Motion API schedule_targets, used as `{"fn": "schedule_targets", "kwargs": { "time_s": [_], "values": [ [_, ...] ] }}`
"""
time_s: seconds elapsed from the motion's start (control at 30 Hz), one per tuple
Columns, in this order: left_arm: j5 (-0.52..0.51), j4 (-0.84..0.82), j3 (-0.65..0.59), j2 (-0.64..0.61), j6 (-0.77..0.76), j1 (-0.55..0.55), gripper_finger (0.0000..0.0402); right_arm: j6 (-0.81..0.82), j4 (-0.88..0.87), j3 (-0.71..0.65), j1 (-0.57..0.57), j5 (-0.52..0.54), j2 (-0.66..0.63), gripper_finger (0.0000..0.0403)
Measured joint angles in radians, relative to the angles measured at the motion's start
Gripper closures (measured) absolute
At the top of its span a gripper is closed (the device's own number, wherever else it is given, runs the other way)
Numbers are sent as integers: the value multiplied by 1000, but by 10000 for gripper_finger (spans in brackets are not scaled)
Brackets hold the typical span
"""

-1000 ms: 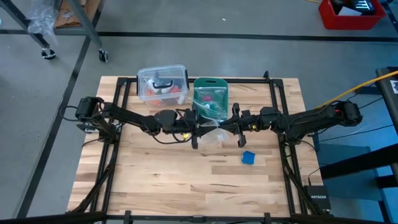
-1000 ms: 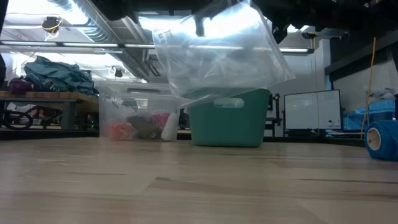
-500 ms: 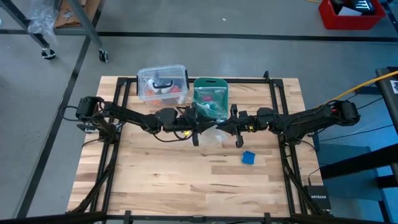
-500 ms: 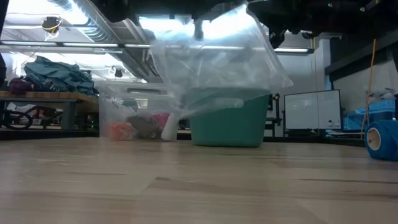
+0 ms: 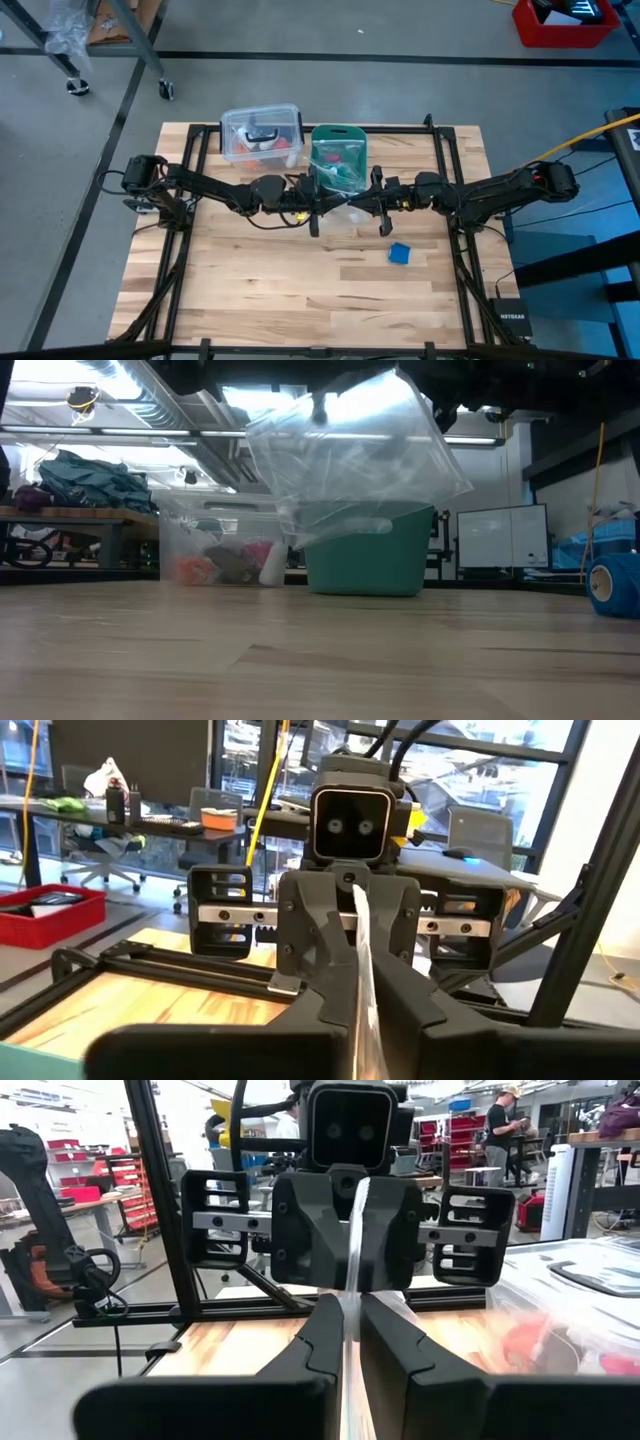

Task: Roll bandage
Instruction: Open the transparent zip bag

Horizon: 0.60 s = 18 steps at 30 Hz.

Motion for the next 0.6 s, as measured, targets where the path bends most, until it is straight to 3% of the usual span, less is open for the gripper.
{"fn": "schedule_targets", "kwargs": {
  "time_s": [0.6],
  "values": [
    [-55,100,-3,4,121,-2,401,-1,-22,5,-2,-31,-3,377]
  ]
}}
